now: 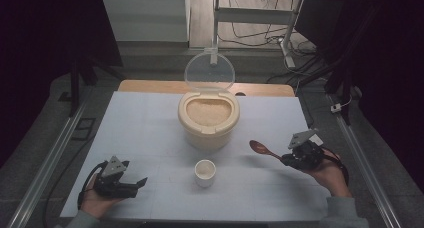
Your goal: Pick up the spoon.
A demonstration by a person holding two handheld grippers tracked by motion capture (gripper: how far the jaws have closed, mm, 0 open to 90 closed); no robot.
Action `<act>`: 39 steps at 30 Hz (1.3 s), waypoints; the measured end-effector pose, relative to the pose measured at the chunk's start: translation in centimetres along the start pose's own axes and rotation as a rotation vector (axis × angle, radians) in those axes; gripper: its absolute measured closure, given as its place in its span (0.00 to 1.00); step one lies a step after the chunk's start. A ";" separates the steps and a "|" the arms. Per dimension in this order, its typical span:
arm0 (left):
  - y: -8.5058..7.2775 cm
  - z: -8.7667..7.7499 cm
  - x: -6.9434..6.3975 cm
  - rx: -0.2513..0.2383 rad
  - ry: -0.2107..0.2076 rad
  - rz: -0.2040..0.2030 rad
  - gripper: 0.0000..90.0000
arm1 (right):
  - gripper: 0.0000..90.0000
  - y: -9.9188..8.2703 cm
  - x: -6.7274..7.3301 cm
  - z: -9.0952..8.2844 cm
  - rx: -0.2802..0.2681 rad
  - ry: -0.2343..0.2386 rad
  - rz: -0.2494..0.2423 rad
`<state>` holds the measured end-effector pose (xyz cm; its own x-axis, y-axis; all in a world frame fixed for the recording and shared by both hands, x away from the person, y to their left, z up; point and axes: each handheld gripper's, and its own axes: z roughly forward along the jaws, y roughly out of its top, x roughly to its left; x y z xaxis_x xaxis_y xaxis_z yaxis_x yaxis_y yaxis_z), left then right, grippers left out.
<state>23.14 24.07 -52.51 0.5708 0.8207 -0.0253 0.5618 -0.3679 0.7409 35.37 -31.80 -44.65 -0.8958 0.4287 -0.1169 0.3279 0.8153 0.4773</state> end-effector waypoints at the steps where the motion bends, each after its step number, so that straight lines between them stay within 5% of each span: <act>1: 0.0 0.0 0.0 0.000 0.000 0.000 0.13 | 0.89 0.0 0.0 0.0 0.000 0.000 0.000; 18: 0.0 0.1 0.0 0.007 -0.002 0.001 0.13 | 0.89 3.7 3.1 -1.3 -0.121 0.068 -0.133; 39: 0.0 0.3 0.0 0.021 -0.007 -0.001 0.12 | 0.88 7.5 6.4 0.0 -0.158 0.112 -0.253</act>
<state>23.29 24.00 -52.71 0.5743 0.8181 -0.0306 0.5746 -0.3762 0.7269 32.08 -22.88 -41.81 -0.9735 0.1671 -0.1563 0.0477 0.8162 0.5758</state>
